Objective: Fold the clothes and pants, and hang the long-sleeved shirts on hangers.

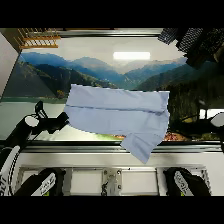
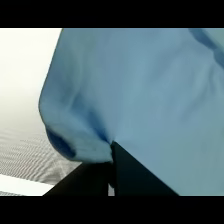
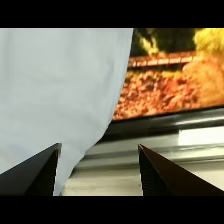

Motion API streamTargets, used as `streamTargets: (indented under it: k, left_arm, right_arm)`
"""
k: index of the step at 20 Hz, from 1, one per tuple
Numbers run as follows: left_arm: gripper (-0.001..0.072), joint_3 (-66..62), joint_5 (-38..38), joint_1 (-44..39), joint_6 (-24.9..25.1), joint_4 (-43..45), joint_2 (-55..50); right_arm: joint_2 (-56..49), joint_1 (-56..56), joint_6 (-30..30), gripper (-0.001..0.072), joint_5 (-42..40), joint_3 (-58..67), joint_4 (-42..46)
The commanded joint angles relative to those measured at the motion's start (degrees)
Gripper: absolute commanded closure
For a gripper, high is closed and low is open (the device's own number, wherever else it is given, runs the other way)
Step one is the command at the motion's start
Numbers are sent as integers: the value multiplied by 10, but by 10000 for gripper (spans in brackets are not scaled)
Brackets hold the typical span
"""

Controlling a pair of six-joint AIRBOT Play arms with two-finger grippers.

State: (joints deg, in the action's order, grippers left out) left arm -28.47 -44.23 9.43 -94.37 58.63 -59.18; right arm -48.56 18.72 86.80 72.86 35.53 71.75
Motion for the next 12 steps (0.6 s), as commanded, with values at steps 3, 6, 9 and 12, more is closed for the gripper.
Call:
streamTargets:
  k: [3, 6, 9, 12]
  left_arm:
    - [701, 42, -18, 12, 1, 18, 89]
    - [701, 47, -17, -1, 1, 18, 104]
    - [701, 47, -17, -5, 1, 18, 108]
    - [701, 47, -17, -5, 1, 18, 107]
  right_arm:
    - [-24, 2, -44, 250, -62, -157, -114]
    - [-45, -37, -45, 251, -95, -170, -130]
    - [-70, -90, -45, 251, -129, -170, -151]
    - [-104, -136, -45, 252, -144, -170, -166]
